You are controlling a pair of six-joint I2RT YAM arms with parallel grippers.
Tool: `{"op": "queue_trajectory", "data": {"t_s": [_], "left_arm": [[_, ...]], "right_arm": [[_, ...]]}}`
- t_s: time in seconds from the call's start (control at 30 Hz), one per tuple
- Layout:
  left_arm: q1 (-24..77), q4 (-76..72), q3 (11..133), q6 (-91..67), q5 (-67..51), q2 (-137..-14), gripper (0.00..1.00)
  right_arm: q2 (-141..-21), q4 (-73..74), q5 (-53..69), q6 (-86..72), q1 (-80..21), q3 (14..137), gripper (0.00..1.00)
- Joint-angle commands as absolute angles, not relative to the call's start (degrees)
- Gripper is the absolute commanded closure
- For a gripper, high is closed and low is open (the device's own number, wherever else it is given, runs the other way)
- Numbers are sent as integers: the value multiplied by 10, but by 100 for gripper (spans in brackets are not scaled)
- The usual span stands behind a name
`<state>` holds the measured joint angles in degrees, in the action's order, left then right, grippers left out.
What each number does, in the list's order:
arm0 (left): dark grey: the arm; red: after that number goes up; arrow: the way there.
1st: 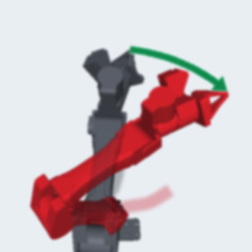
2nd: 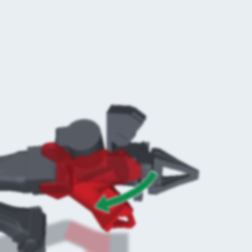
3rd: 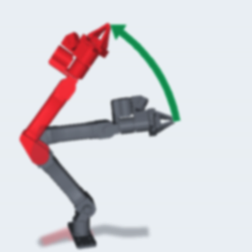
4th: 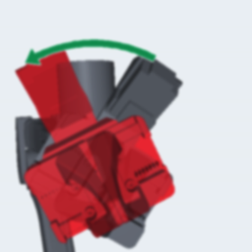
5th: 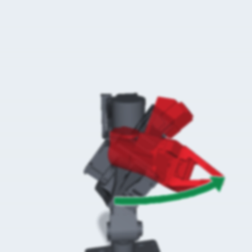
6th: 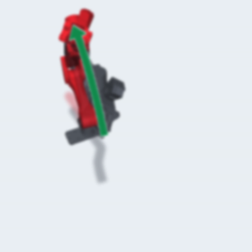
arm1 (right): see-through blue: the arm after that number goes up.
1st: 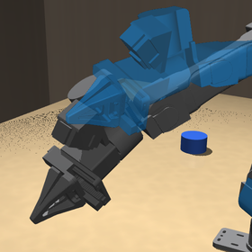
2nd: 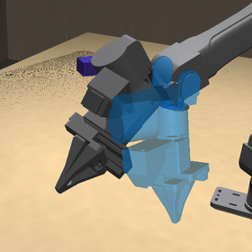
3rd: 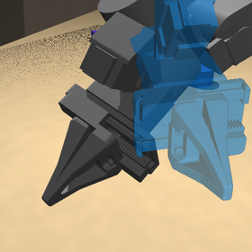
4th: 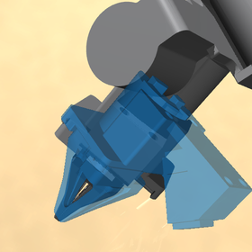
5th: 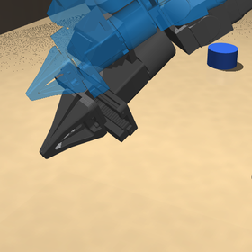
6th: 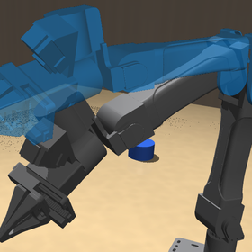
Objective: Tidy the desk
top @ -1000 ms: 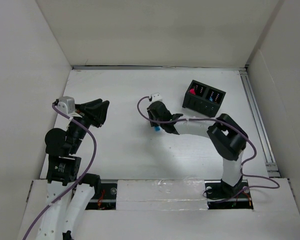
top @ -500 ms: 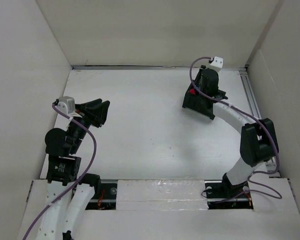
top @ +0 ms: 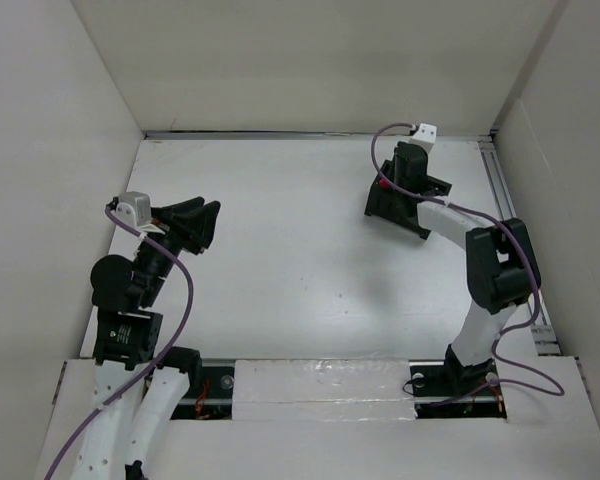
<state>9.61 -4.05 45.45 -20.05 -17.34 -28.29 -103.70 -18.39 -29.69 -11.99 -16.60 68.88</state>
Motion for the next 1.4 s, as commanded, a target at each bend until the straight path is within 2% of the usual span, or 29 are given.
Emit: {"op": "queue_trajectory", "data": {"t_s": [0.0, 0.1, 0.2, 0.3, 0.4, 0.43, 0.47, 0.57, 0.6, 0.67, 0.77, 0.93, 1.03, 1.2, 1.37], "left_arm": [[94, -69, 453, -201, -182, -288, 62], [94, -69, 452, -201, -178, -291, 62], [94, -69, 451, -201, -179, -291, 61], [94, -68, 452, -201, -178, -292, 58], [94, -69, 453, -201, -181, -294, 54], [94, -69, 453, -200, -180, -294, 49], [94, -68, 453, -200, -180, -294, 49], [94, -67, 454, -200, -188, -300, 42], [94, -69, 455, -197, -199, -302, 40], [94, -65, 457, -196, -203, -310, 35], [94, -65, 460, -195, -214, -314, 29], [94, -66, 458, -200, -208, -311, 22], [94, -66, 458, -200, -206, -313, 21], [94, -69, 456, -201, -205, -310, 20], [94, -73, 454, -201, -210, -310, 20]], "right_arm": [[-1003, -230, -323, -119, -178, 672, 66], [-978, -230, -330, -134, -191, 646, 49], [-947, -230, -321, -141, -197, 628, 36], [-902, -222, -316, -141, -209, 618, 28], [-851, -212, -300, -144, -231, 609, 28], [-823, -211, -280, -142, -245, 600, 34], [-823, -211, -279, -142, -245, 599, 34], [-767, -201, -221, -147, -282, 580, 68], [-752, -187, -204, -149, -295, 572, 88], [-703, -185, -159, -156, -341, 557, 99], [-654, -231, -92, -144, -403, 502, 100], [-600, -232, -34, -168, -446, 436, 100], [-570, -229, 12, -168, -469, 392, 100], [-546, -192, 4, -164, -516, 324, 98], [-564, -205, 16, -187, -521, 289, 95]]}}
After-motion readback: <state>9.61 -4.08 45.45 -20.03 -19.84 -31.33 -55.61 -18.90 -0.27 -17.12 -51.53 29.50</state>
